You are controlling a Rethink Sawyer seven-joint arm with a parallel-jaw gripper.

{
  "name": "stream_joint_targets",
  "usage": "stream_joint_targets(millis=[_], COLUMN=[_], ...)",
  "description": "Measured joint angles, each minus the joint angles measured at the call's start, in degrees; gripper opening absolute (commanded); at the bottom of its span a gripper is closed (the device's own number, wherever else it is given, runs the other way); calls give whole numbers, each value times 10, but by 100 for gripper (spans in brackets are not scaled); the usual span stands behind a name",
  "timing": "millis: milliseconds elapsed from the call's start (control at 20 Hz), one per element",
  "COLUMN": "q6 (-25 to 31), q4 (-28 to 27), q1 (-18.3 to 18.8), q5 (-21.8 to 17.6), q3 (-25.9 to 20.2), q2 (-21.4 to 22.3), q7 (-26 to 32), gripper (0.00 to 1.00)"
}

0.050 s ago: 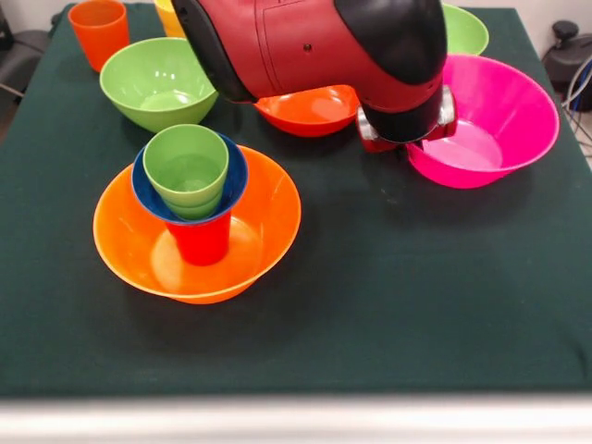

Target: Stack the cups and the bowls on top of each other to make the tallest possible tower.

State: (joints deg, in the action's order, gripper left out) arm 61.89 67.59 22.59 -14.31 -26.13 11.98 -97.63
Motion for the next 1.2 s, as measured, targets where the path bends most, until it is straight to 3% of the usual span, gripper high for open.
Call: stream_joint_targets(millis=[550, 1200], q6=[27, 91], q4=[-30, -36], q1=[-3, 6], q5=[0, 2], q3=[0, 0], q2=[-11, 12], q7=[0, 0], gripper=[0, 0])
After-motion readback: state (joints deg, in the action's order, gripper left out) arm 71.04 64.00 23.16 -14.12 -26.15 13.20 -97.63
